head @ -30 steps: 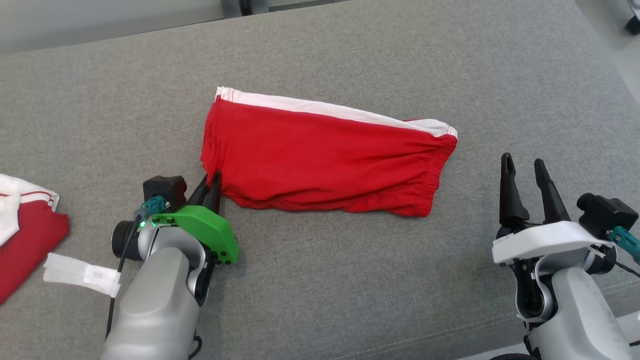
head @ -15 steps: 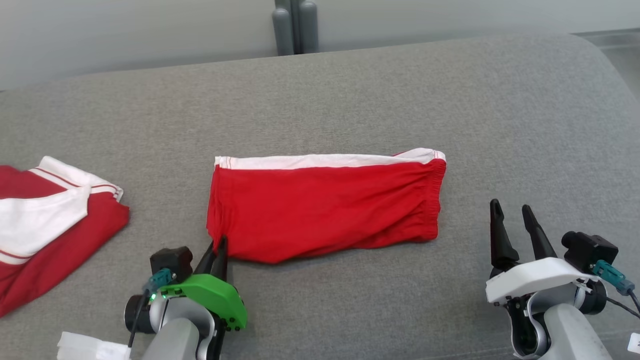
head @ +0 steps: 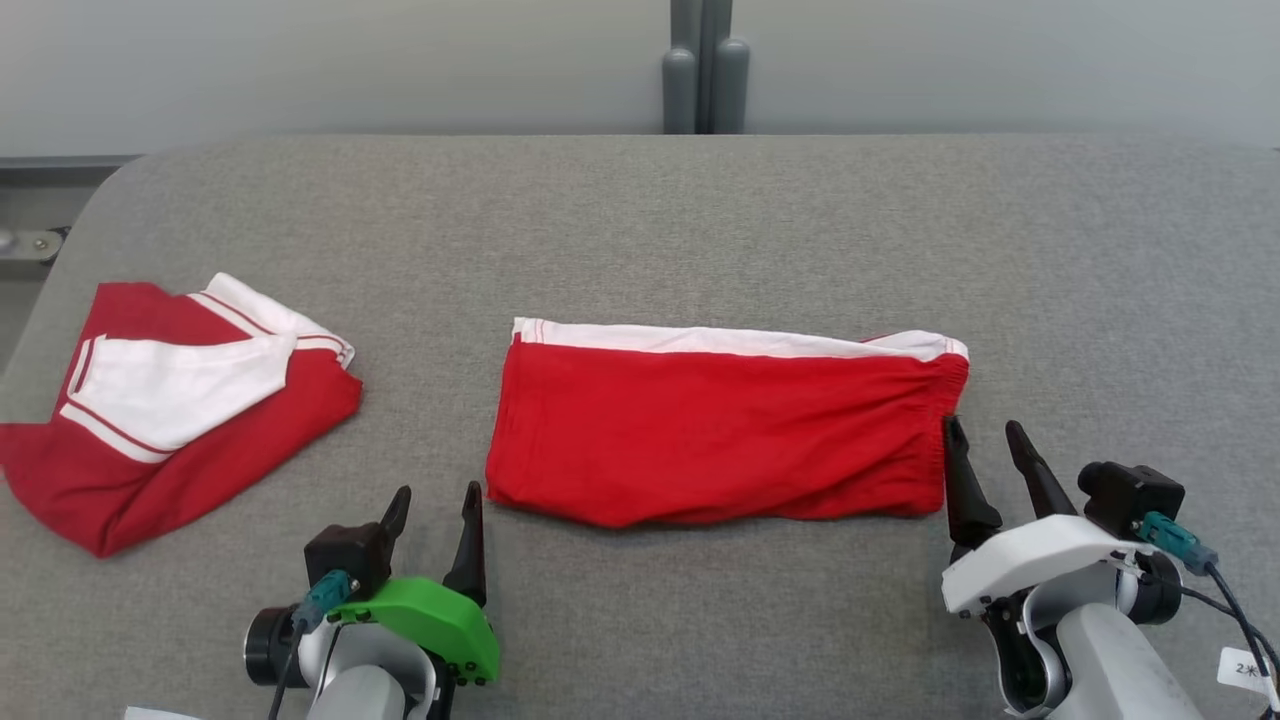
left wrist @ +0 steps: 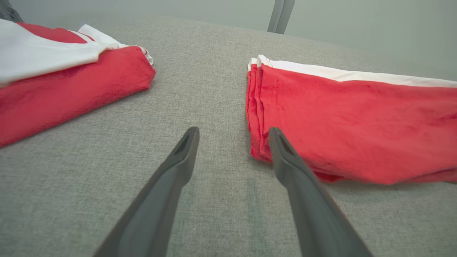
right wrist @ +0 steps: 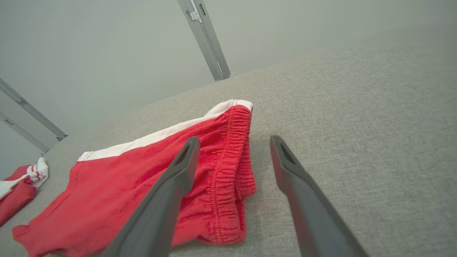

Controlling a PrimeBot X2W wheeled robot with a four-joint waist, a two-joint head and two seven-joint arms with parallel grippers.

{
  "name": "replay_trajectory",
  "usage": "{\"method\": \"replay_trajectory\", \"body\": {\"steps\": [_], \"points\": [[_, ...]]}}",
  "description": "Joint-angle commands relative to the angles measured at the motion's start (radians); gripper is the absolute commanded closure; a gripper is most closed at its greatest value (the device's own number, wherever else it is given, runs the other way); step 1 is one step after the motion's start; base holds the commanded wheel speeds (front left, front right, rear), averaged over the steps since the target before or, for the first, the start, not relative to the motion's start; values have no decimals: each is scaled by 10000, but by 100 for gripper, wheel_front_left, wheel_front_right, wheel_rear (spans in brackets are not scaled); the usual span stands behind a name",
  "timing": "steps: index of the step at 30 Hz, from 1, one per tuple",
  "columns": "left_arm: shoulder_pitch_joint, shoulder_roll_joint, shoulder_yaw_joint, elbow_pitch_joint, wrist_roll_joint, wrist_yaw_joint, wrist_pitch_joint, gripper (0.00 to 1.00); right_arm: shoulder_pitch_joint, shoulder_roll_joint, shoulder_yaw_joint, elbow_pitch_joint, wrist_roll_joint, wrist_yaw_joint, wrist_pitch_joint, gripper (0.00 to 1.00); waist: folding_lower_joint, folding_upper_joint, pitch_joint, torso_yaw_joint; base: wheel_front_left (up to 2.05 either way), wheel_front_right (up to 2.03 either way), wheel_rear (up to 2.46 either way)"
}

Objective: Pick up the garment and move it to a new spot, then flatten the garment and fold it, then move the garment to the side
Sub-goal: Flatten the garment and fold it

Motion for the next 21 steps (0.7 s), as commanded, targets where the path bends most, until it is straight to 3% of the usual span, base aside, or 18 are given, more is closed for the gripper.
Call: {"method": "replay_trajectory", "body": {"steps": [1,13,21], "points": [[110,39,14,-79,90,8,11,0,-124,-29,12,47,-125,-15,-30,0,0,0,117,265,0,0,0],[261,39,-147,-1146,443,-45,12,0,-1135,-38,-1107,2387,-1081,-15,-30,0,0,0,664,1393,0,0,0],[177,37,-121,-1279,477,-49,12,0,-1472,28,-534,3837,-481,-5,34,0,0,0,872,1642,0,0,0]]}}
